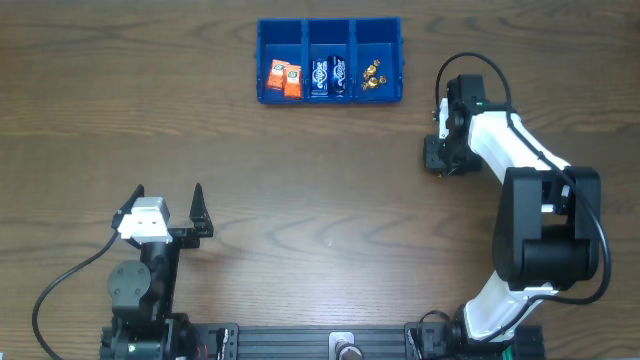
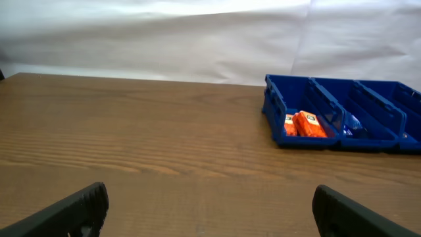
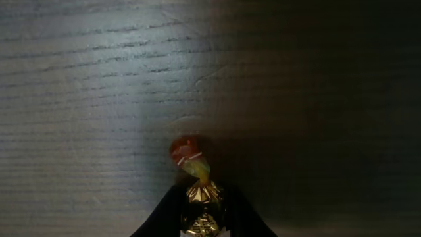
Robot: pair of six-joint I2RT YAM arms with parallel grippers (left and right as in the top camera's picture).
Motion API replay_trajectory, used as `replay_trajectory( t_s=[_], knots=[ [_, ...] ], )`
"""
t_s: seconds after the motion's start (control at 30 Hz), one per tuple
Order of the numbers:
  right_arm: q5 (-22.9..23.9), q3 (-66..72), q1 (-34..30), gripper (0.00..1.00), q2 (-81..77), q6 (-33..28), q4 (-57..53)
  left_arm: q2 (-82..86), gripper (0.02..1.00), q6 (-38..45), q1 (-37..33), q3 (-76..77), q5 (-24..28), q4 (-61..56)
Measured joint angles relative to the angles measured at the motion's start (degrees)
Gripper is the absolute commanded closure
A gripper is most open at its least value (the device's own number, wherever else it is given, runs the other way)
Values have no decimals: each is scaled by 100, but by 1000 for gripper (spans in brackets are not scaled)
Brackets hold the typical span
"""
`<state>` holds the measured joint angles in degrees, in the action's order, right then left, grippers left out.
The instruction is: Sort Candies Into Trays
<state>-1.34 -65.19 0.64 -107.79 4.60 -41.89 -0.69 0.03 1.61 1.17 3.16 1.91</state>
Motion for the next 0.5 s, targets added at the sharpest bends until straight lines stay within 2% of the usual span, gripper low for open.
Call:
replay_trajectory(
  t_s=[0.13, 0.27, 0.43, 0.5],
  knots=[
    [4, -59, 164, 875, 4, 66, -214, 0, 20, 0, 0, 0, 0, 0],
    [4, -442, 643, 877, 208, 151, -564, 0, 23, 0, 0, 0, 0, 0],
    [0, -2116, 1172, 875, 409, 310, -1062, 0, 20, 0, 0, 0, 2, -2],
    [74, -3392, 1403, 875, 407, 431, -1128, 0, 20, 0, 0, 0, 0, 0]
  ],
)
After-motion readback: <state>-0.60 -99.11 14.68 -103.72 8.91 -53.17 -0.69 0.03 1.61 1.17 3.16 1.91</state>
